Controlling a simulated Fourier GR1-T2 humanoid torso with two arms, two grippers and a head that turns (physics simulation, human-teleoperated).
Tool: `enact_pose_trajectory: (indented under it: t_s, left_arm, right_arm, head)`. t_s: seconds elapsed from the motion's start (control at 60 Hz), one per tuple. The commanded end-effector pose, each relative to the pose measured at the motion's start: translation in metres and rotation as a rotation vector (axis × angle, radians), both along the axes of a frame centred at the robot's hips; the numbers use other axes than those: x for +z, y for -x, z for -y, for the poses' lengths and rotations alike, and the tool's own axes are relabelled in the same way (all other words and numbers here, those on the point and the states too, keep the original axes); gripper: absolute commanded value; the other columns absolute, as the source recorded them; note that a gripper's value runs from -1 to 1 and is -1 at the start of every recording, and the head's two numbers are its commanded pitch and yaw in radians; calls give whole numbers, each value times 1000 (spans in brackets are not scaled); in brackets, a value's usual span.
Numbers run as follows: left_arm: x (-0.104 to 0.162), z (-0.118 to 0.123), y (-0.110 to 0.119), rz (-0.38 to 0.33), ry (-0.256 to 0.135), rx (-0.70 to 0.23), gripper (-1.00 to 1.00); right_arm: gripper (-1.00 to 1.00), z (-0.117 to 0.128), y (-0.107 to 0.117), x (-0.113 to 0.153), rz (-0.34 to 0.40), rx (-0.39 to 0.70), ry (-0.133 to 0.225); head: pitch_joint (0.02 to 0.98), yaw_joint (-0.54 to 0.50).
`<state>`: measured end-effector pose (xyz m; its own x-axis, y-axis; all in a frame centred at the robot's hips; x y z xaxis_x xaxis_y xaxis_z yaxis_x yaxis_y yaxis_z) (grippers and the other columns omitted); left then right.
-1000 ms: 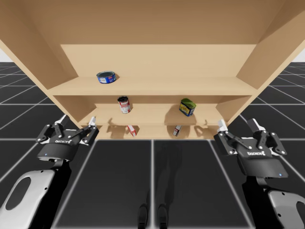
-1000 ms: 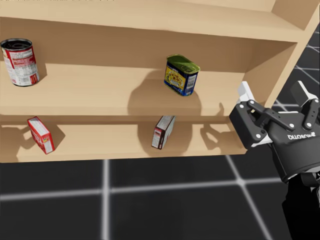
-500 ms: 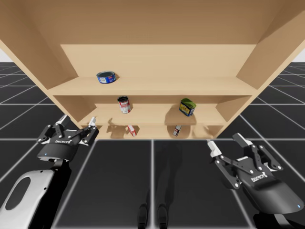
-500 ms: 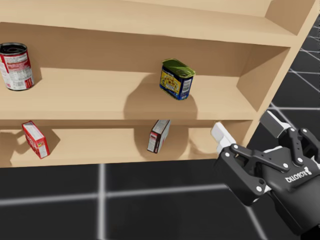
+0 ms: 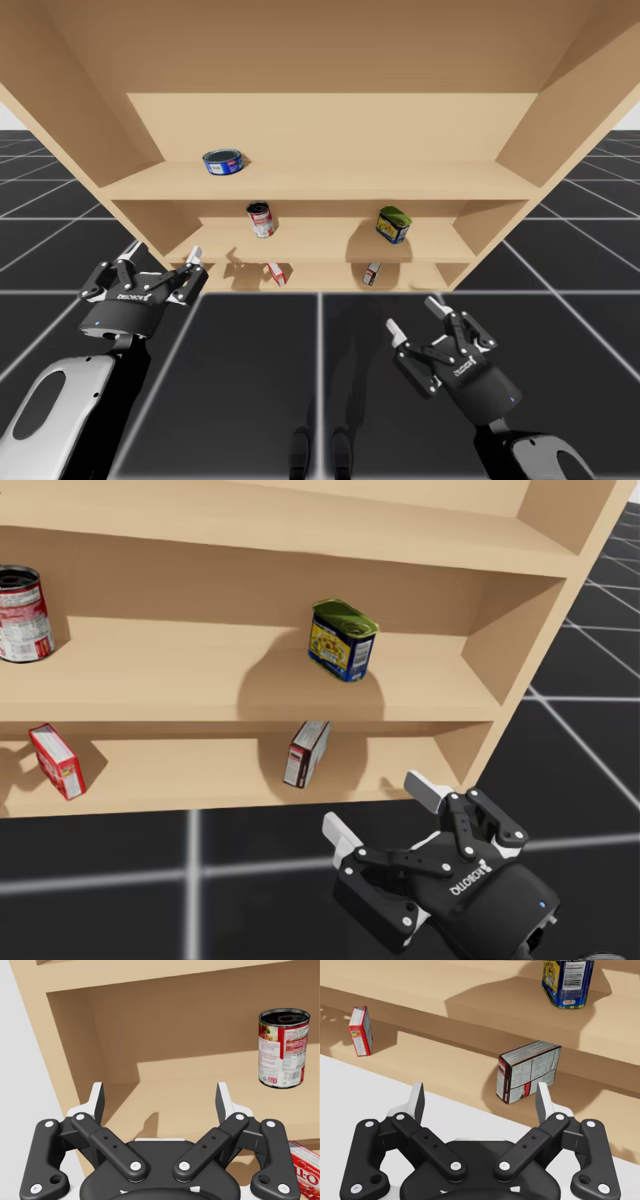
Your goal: Look through the shelves, find the pudding box, and take it.
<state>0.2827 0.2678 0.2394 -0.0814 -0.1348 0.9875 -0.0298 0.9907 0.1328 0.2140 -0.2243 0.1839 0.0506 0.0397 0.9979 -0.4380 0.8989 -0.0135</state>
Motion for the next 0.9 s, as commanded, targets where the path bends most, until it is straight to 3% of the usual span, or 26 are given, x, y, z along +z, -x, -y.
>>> enact_pose_trajectory:
  t_s: [0.017, 0.15, 0.2, 0.35, 0.633, 0.9]
  left_arm:
    - [0, 0, 0, 2, -3, 1, -1000]
    - [0, -1, 0, 5, -6, 2, -1000]
    - [0, -1, 0, 7, -7, 3, -1000]
    - [0, -1, 0, 8, -11, 4, -1000]
    - [1, -1, 0, 8, -8, 5, -1000]
    - [1, -2, 0, 8, -6, 7, -1000]
  right_arm:
    - [-1000, -8, -22, -17, -7, -1, 21]
    - [-1000, -7, -42, -22, -7, -9, 47]
    - [-1000, -6, -50, -25, 5, -13, 77]
    - [-1000, -5, -70, -30, 0, -9, 74]
    - [-1000, -9, -102, -37, 11, 11, 119]
    - [-1000, -11, -127, -39, 13, 18, 130]
  head:
    - [694, -250]
    - [701, -250]
    - [704, -249]
    - [713, -248]
    - [721, -250]
    - [724, -245]
